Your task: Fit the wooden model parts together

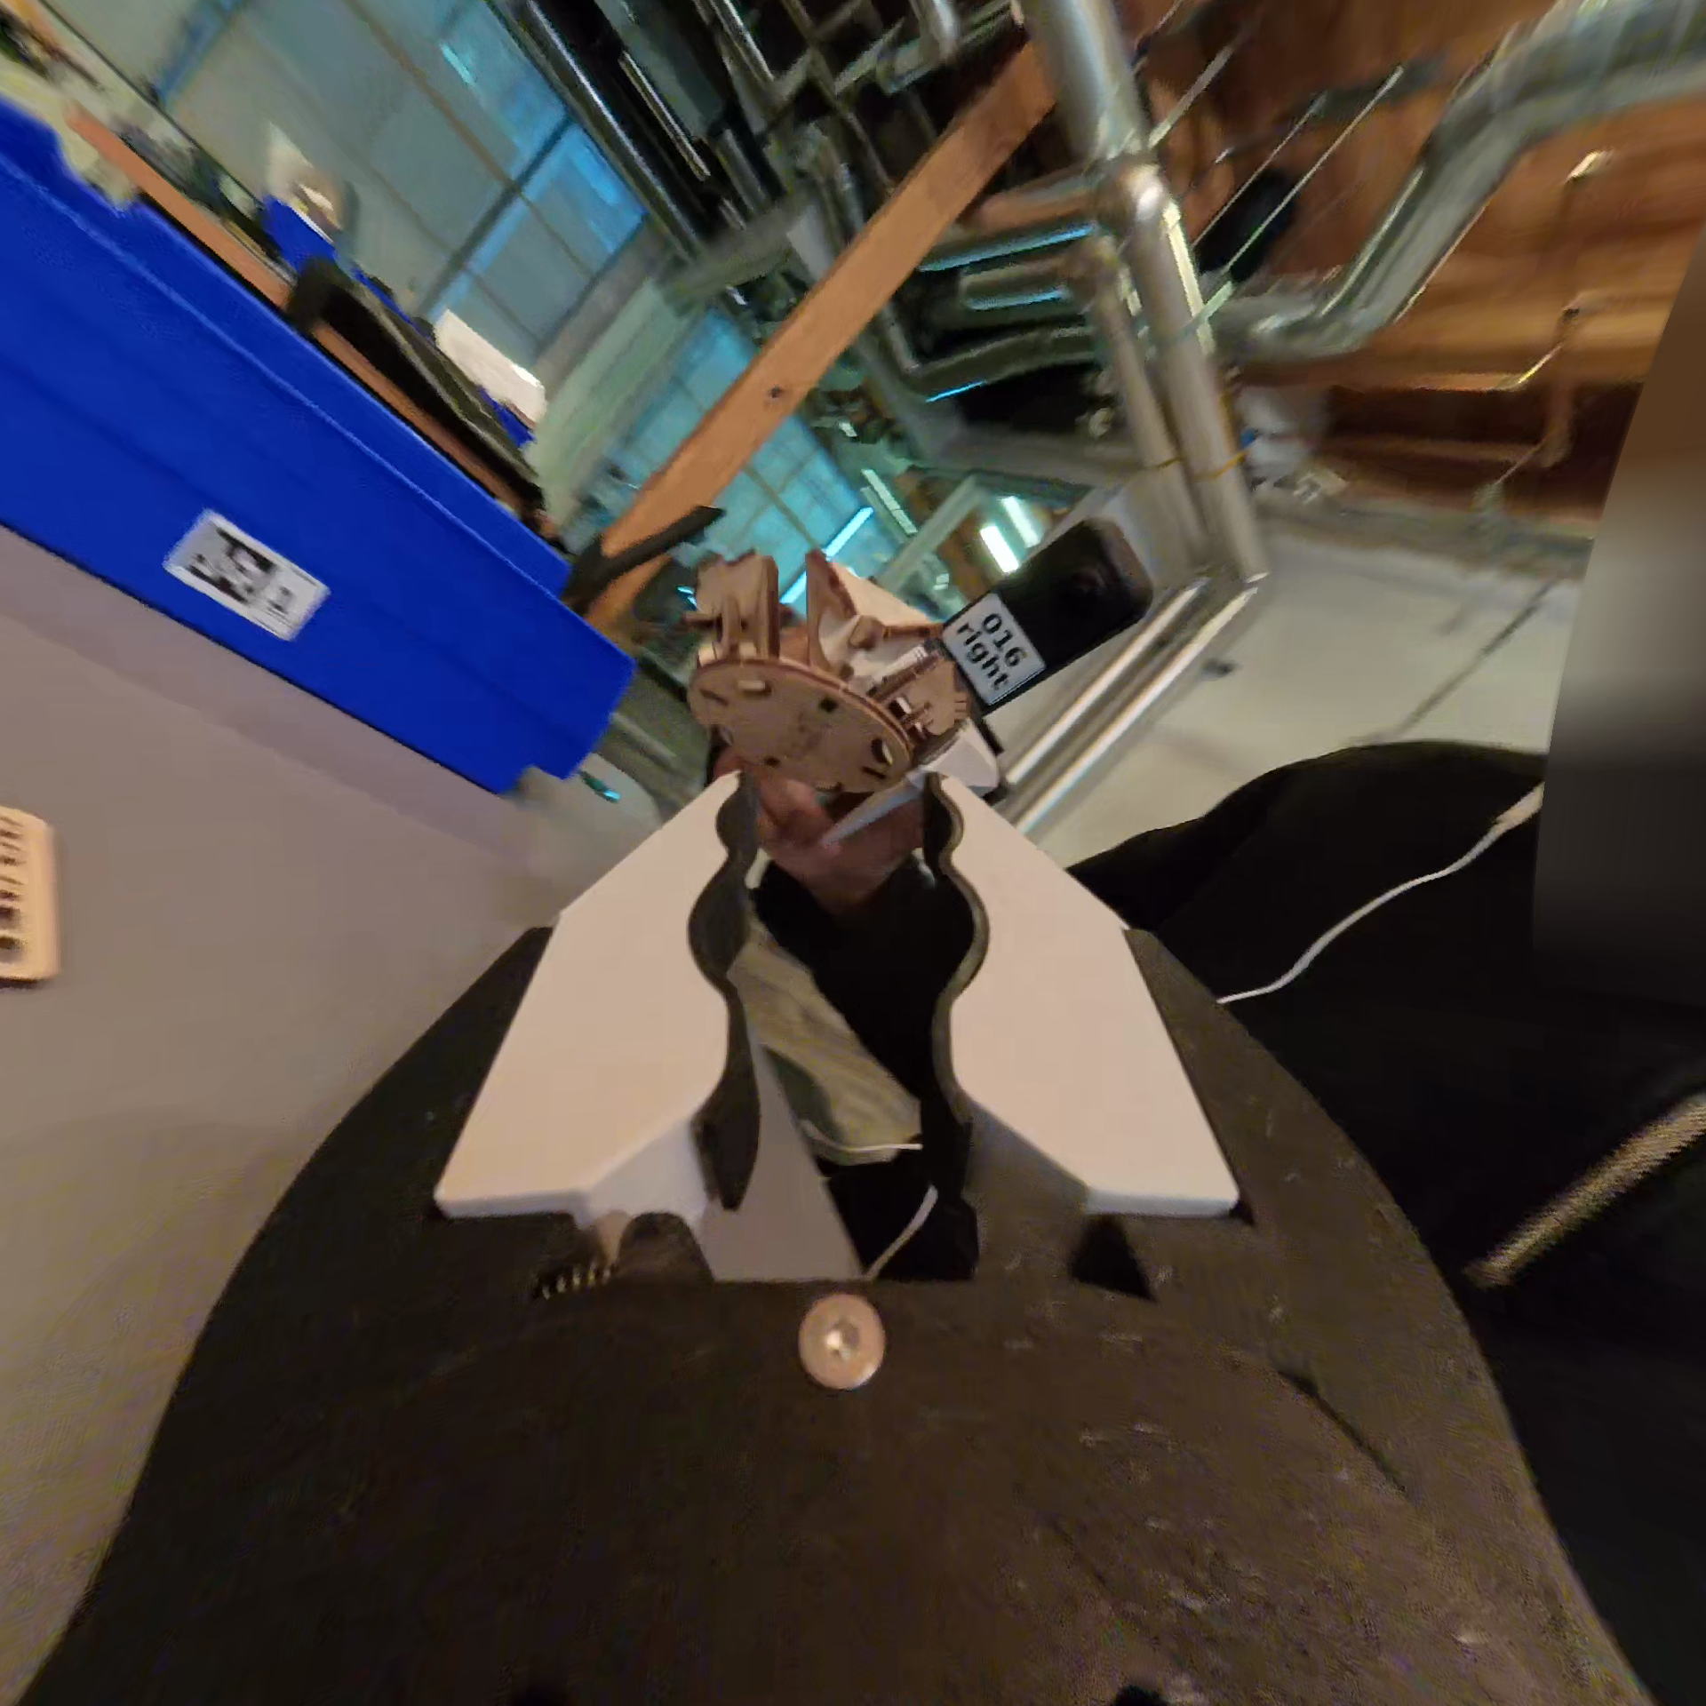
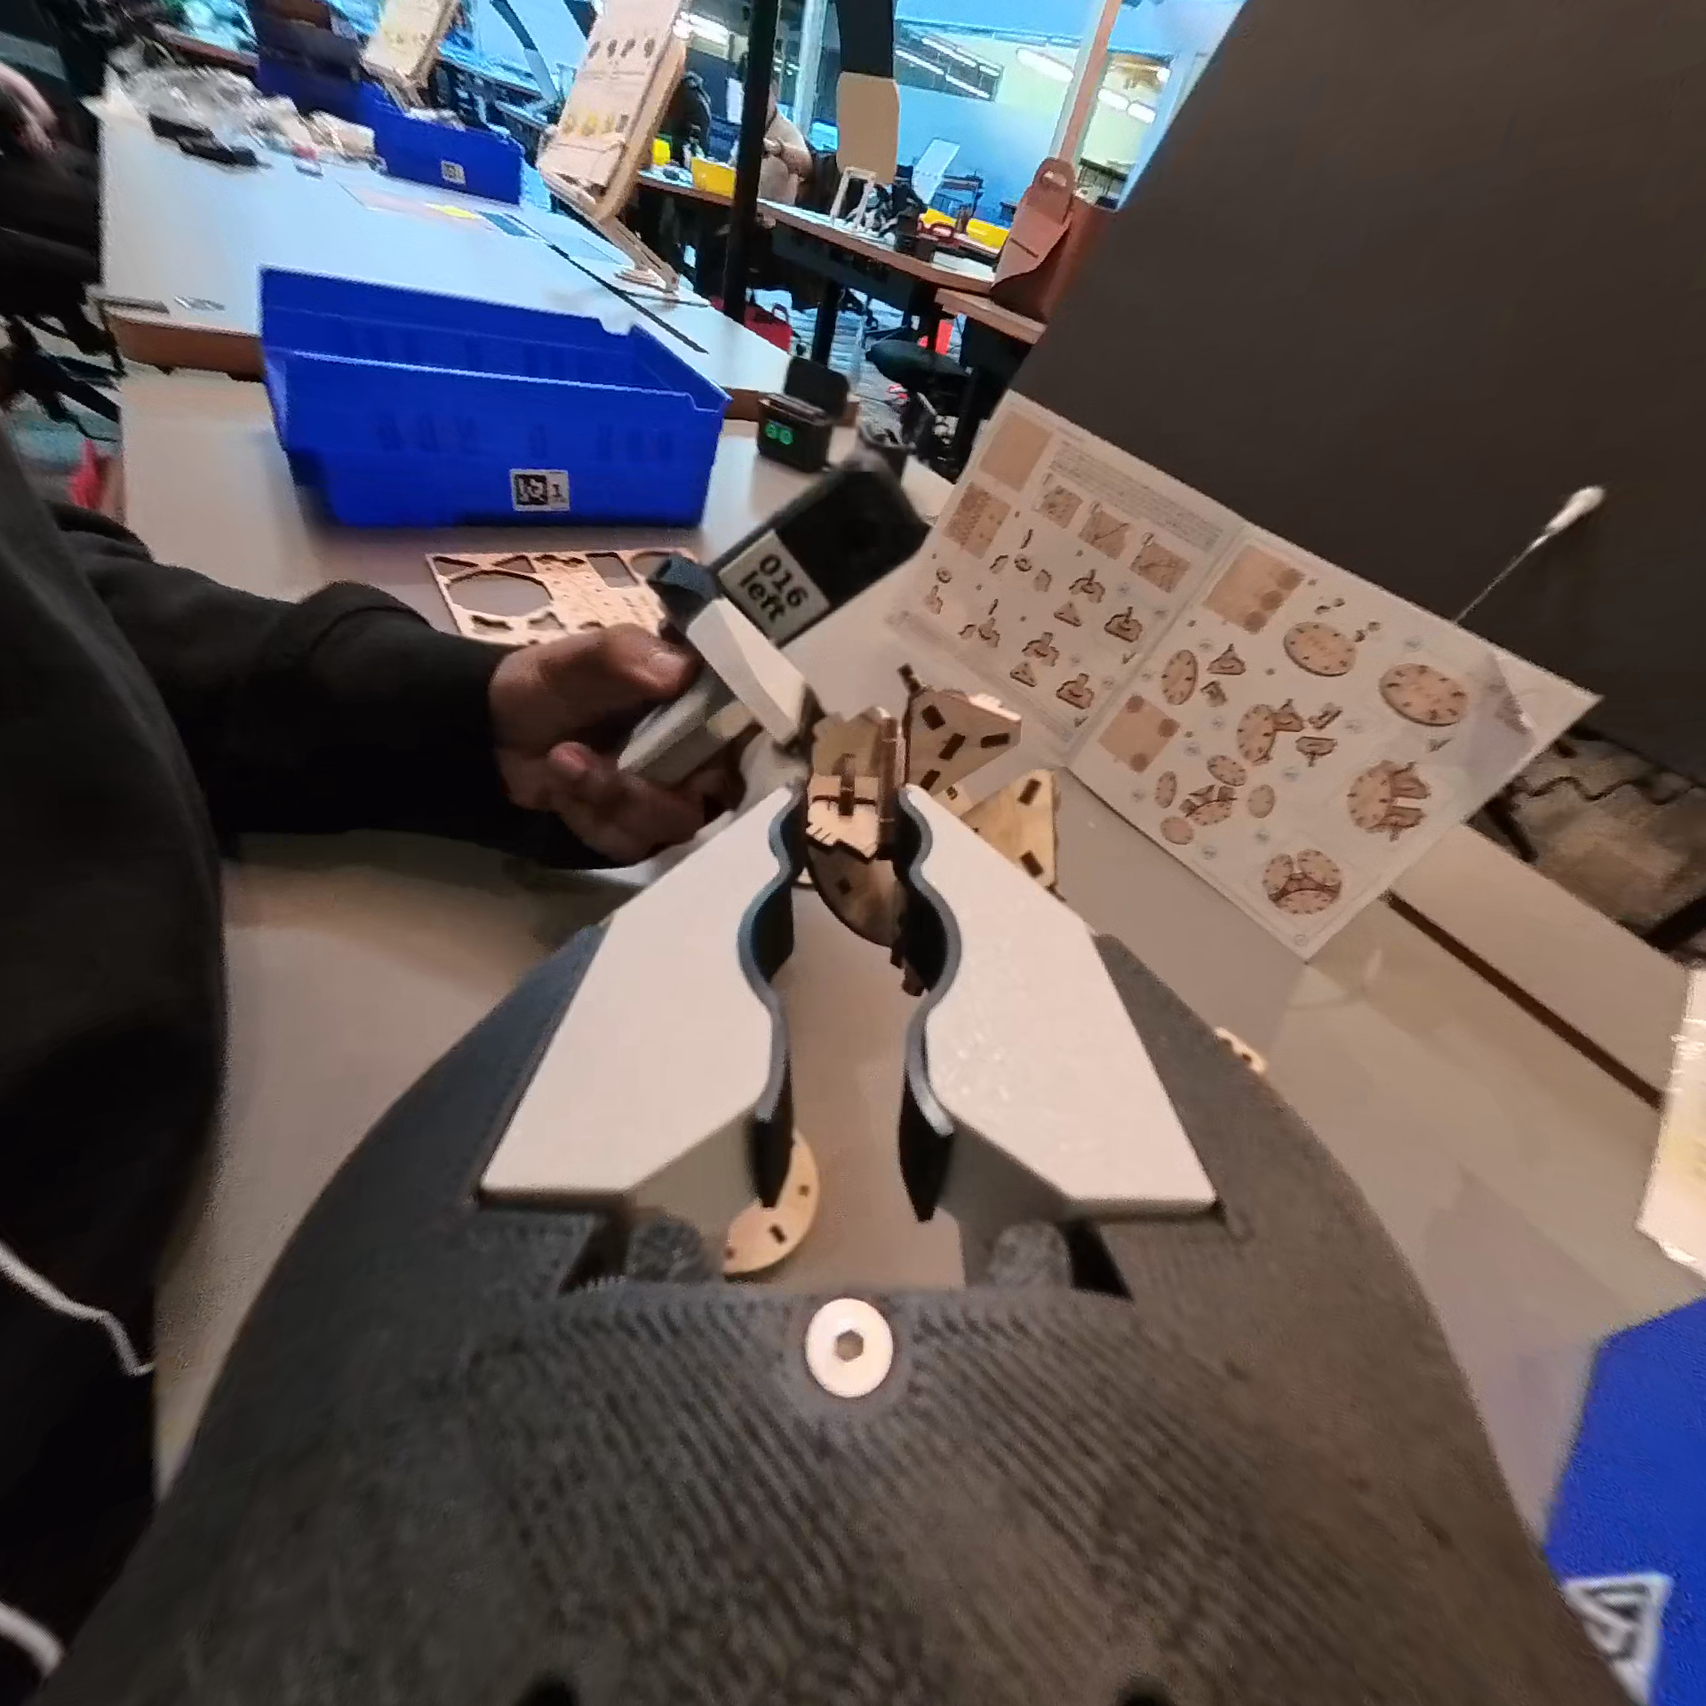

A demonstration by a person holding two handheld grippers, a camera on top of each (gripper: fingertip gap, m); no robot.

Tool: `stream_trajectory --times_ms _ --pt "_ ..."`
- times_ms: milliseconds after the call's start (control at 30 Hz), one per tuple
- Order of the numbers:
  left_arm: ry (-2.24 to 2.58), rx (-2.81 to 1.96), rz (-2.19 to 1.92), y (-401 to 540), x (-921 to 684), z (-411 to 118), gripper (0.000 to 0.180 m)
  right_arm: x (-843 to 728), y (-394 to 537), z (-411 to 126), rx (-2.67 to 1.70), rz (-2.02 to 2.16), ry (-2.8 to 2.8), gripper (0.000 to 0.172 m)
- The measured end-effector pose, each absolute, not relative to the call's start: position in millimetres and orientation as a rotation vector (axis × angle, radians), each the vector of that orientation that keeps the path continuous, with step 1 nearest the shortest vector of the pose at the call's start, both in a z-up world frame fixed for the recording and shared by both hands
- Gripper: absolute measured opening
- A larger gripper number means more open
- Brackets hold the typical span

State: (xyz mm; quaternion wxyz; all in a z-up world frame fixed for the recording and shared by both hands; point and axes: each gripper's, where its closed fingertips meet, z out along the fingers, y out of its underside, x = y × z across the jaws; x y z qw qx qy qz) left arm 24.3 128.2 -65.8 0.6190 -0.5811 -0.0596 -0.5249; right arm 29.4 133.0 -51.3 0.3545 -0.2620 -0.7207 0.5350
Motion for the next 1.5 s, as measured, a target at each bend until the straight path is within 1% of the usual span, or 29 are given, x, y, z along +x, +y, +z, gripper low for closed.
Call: stream_trajectory --times_ms 67,167,233,267,467,533,600,667,767,833,867,967,1000,1100,1300,1400,1500 --pt "-0.172 -1.254 -1.373 126.5 25.8 -62.2 0.027 24.2 134.5 -54.9 -0.643 1.280 -1.870 0.015" --pt "-0.262 -1.128 -1.522 126.8 16.8 -60.1 0.025 17.4 131.7 -65.7 -0.582 1.120 -1.922 0.015" --pt "-0.321 -1.169 -1.482 132.7 12.3 -70.8 0.010 13.3 130.1 -69.8 -0.534 1.025 -1.938 0.015" --pt "-0.327 -1.196 -1.456 134.2 11.8 -74.0 0.007 11.2 129.2 -71.4 -0.514 0.986 -1.943 0.015" --pt "-0.410 -1.246 -1.294 137.0 -7.7 -85.0 0.003 -1.1 127.9 -80.8 -0.428 0.775 -1.944 0.018" --pt "-0.453 -1.228 -1.245 135.3 -19.3 -86.8 0.002 -3.1 129.2 -78.2 -0.452 0.786 -1.919 0.025" --pt "-0.485 -1.188 -1.203 131.2 -31.3 -85.0 0.002 -0.8 130.4 -69.6 -0.503 0.880 -1.881 0.032" --pt "-0.485 -1.136 -1.181 125.5 -39.5 -78.2 0.002 3.1 136.6 -53.6 -0.593 1.059 -1.796 0.037" --pt "-0.404 -1.066 -1.178 116.6 -38.5 -61.3 0.002 4.6 162.5 -30.1 -0.836 1.406 -1.596 0.042" --pt "-0.334 -1.083 -1.175 115.3 -29.9 -55.5 0.002 0.7 185.3 -24.6 -1.034 1.602 -1.476 0.044" --pt "-0.296 -1.101 -1.170 115.3 -24.4 -53.9 0.002 -1.6 195.3 -24.0 -1.125 1.690 -1.431 0.042" --pt "-0.180 -1.139 -1.179 114.3 -6.4 -48.5 0.002 -3.7 199.5 -25.3 -1.295 1.979 -1.450 0.025" --pt "-0.152 -1.152 -1.186 114.2 -1.3 -48.1 0.002 -3.6 194.7 -28.1 -1.341 2.056 -1.501 0.023" --pt "-0.107 -1.178 -1.221 115.0 9.2 -49.2 0.001 1.8 175.1 -36.8 -1.426 2.211 -1.700 0.025" --pt "-0.051 -1.232 -1.292 117.5 25.5 -55.0 0.001 17.9 144.5 -55.9 -1.438 2.239 -2.048 0.021" --pt "-0.036 -1.270 -1.292 118.7 29.3 -59.0 0.001 24.6 137.1 -56.4 -1.400 2.286 -2.094 0.003" --pt "-0.040 -1.288 -1.277 120.5 29.7 -61.0 0.002 26.2 138.7 -58.1 -1.394 2.276 -2.073 0.002"
